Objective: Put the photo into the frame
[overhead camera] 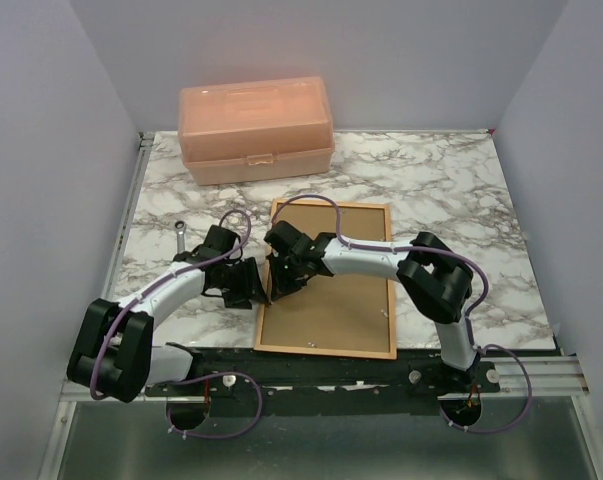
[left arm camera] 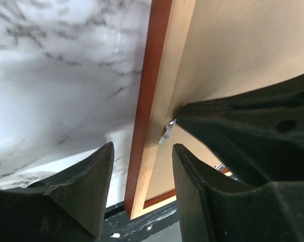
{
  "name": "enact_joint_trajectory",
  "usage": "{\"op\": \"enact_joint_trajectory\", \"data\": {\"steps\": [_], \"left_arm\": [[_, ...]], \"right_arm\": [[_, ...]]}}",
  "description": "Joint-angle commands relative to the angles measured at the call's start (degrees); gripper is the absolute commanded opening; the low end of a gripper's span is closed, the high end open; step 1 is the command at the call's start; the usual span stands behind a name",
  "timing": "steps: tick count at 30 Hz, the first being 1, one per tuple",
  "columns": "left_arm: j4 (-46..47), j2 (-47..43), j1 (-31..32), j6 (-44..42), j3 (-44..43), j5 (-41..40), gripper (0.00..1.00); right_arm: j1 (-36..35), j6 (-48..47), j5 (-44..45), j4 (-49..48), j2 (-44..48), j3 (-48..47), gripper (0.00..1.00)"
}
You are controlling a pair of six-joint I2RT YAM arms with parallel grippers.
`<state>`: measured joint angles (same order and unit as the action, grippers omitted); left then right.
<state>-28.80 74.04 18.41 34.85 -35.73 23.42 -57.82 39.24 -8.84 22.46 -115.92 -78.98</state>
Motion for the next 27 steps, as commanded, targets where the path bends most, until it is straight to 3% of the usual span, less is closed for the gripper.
{"op": "enact_joint_trajectory", "data": {"steps": [1,15,20,23,27], "left_arm": [[-0.54,-2.79,3.59,3.26,2.62,-3.37,0.50],[-3.03,4.54,10.93,2.64,-4.30,-15.90,0.50],[-5.10,8.77,13.38,1.99,-7.01,-20.23,0.36],[-5.13,10.90,14.15,1.96,-7.39,-21.49,0.19],[-4.41,12.74,14.24,2.65,-7.00,-21.18,0.11]], "right_arm": [[0.16,1.42,1.44,0.93,-2.80,2.61,0.09],[1.88,4.16,-1.03,0.95,0.60,3.88,0.07],[1.90,4.37,-0.90,1.36,-1.28,4.79,0.04],[1.92,4.20,-1.40,1.28,-1.89,4.98,0.03],[1.92,3.77,-1.72,1.38,-2.41,4.71,0.03]]}}
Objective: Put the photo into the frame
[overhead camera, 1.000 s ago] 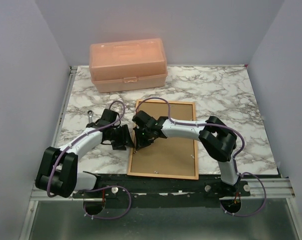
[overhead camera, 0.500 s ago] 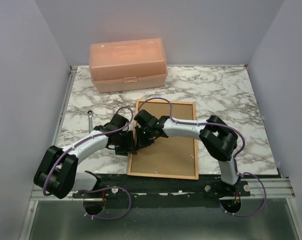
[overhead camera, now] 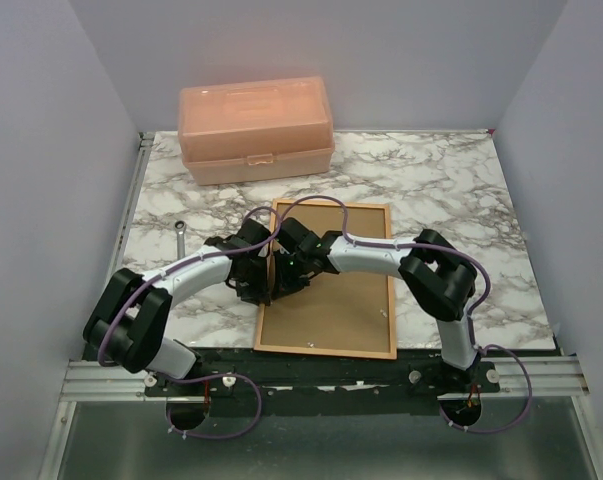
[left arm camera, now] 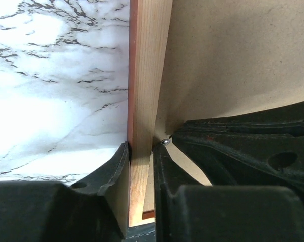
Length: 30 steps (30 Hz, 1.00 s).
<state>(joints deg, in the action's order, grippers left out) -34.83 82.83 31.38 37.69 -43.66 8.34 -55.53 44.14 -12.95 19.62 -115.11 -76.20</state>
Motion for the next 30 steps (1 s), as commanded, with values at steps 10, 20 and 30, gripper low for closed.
{"op": "enact_joint_trajectory", "data": {"steps": [10,20,30], "left_arm": [[2.85,0.71,1.31,0.01,0.03,-1.67,0.00],[2.27,-7.40,0.55,2.81,-0.56,4.86,0.67],[1.14,-5.35,-0.17,2.02,0.07,2.30,0.69]], "right_arm": [[-0.29,-1.29,1.53,4.82,-2.33,0.48,0.02],[4.22,2.09,-3.18,2.45,6.54,2.35,0.21],[12.56,2.25,6.00,12.21,24.21,13.85,0.65]]}}
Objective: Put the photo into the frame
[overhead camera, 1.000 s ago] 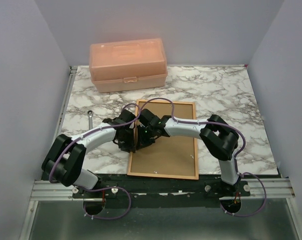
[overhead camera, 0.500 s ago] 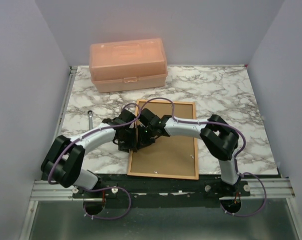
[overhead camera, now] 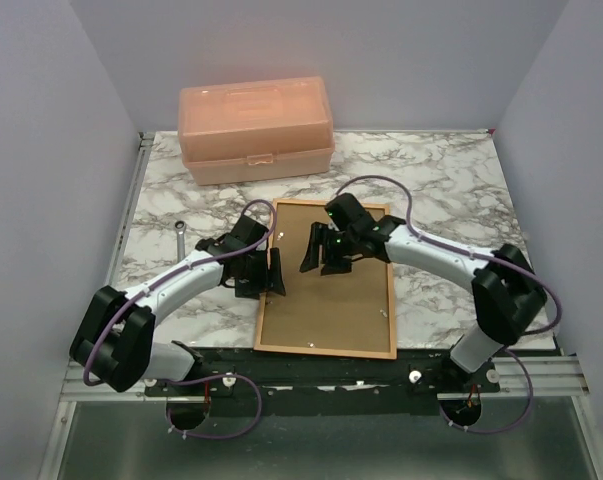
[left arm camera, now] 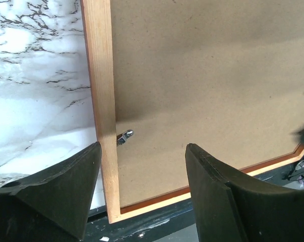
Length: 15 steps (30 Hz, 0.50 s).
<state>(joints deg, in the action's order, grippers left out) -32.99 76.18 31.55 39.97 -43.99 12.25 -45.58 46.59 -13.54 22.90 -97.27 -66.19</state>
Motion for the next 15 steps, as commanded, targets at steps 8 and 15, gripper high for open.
{"op": "enact_joint_trajectory", "data": {"steps": [8,15], "left_arm": [[-4.32,3.96,-0.33,-2.61,-0.72,-7.00,0.68],[-4.27,5.05,-0.36,-2.77,-0.84,-6.69,0.67]], "right_arm": [[3.41,-0.20,26.19,29.27,15.83,9.83,0.94],[3.48,3.97,31.97,38.90,16.24,13.52,0.96]]}}
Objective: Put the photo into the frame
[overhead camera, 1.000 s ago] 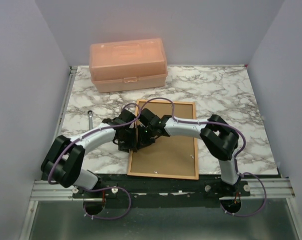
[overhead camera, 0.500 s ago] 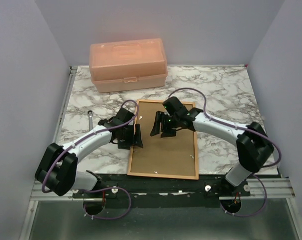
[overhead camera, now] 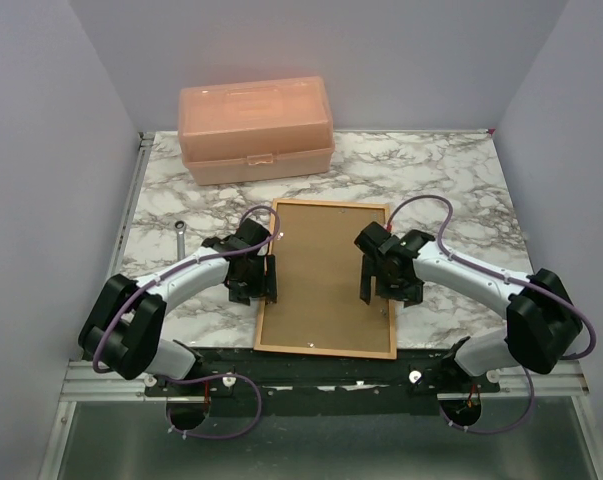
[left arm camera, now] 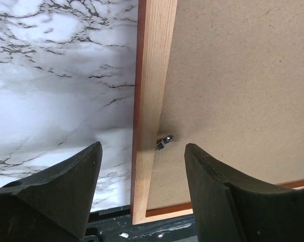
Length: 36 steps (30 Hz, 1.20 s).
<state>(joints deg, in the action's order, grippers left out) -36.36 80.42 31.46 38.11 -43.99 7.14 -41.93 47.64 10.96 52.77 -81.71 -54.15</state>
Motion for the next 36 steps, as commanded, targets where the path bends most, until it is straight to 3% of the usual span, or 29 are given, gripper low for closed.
{"op": "enact_joint_trajectory", "data": {"steps": [1,6,11,14,23,28,32,36], "left_arm": [[-0.48,1.03,-0.32,-1.14,-0.71,-1.23,0.67],[0.85,2.08,-0.26,-1.72,-0.83,1.31,0.67],[1.07,2.37,-0.26,-1.92,-0.97,1.75,0.66],[1.28,2.54,-0.27,-1.96,-1.16,1.91,0.66],[1.80,3.42,-0.24,-2.51,-1.19,2.01,0.63],[2.34,3.76,-0.26,-2.51,-0.32,2.01,0.63],[2.24,3.63,-0.27,-2.51,-0.05,1.88,0.63],[1.55,2.85,-0.34,-2.51,-0.18,1.27,0.63]], "right_arm": [[-0.18,2.77,7.94,9.06,0.47,1.88,0.96],[-0.25,-0.62,4.79,3.43,-3.10,4.11,0.92],[-0.25,-2.05,1.52,-1.76,-3.69,6.27,0.72],[-0.20,-1.88,1.67,-3.08,-4.63,6.60,0.66],[-0.13,-1.73,3.20,-5.93,-9.30,5.68,0.18],[-0.17,-1.54,2.97,-6.76,-10.22,5.67,0.02],[-0.17,-2.22,2.07,-6.48,-9.81,4.16,0.02],[-0.17,-2.94,1.60,-3.60,-8.77,0.29,0.44]]}}
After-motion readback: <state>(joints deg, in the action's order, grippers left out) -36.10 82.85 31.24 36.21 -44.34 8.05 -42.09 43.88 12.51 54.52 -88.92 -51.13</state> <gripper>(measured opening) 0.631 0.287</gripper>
